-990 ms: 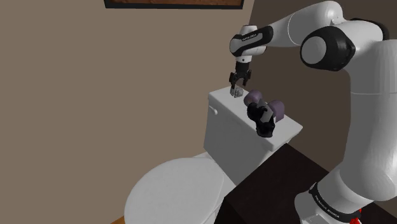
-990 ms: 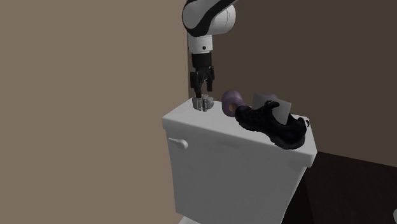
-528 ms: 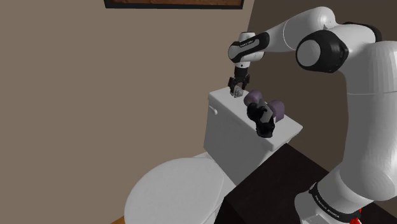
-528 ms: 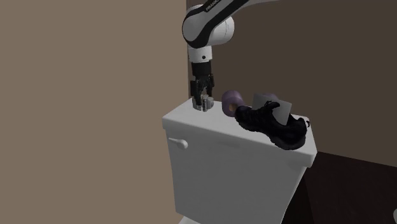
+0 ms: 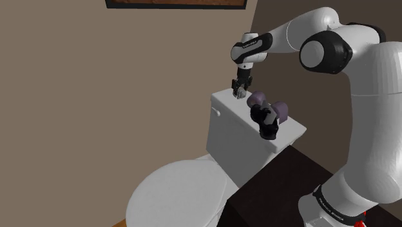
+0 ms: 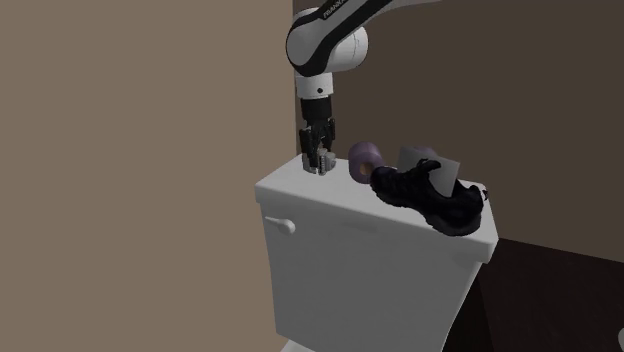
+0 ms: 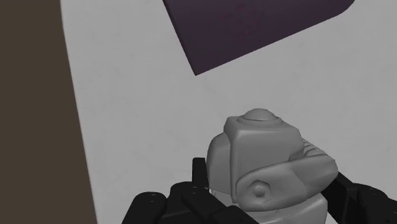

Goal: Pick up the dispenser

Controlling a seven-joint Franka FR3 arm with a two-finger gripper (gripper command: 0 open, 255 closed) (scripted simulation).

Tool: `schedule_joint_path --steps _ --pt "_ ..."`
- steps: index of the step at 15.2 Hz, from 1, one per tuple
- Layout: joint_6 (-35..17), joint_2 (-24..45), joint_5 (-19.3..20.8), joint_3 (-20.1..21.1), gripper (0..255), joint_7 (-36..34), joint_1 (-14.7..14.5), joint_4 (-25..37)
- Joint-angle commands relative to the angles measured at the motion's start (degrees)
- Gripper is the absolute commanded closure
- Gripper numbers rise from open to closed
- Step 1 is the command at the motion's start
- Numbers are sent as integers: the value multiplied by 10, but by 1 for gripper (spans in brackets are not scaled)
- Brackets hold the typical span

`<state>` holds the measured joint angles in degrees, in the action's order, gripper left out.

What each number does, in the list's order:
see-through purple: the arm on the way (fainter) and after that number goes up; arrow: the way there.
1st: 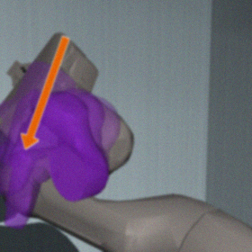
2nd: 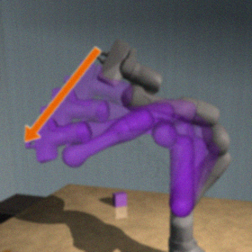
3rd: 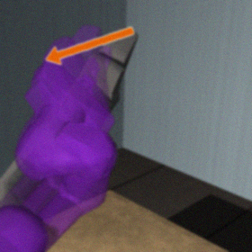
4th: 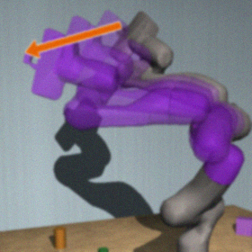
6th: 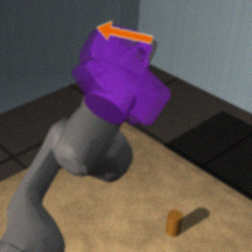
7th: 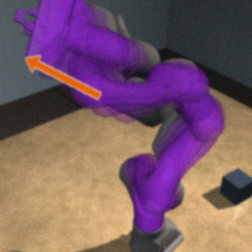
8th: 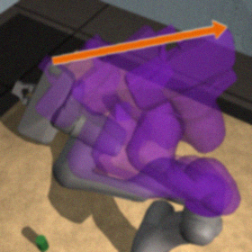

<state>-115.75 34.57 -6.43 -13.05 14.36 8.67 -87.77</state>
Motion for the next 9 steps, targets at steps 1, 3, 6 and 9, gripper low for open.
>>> schedule_joint_path --steps 1,3,6,9 --pt "0 1 0 0 255 0 0 -1" --pt "6 -3 1 -1 255 -1 -1 1" --pt "23 -13 3 -2 255 -2 -1 9" --pt "41 -22 6 -3 255 -3 -2 18"
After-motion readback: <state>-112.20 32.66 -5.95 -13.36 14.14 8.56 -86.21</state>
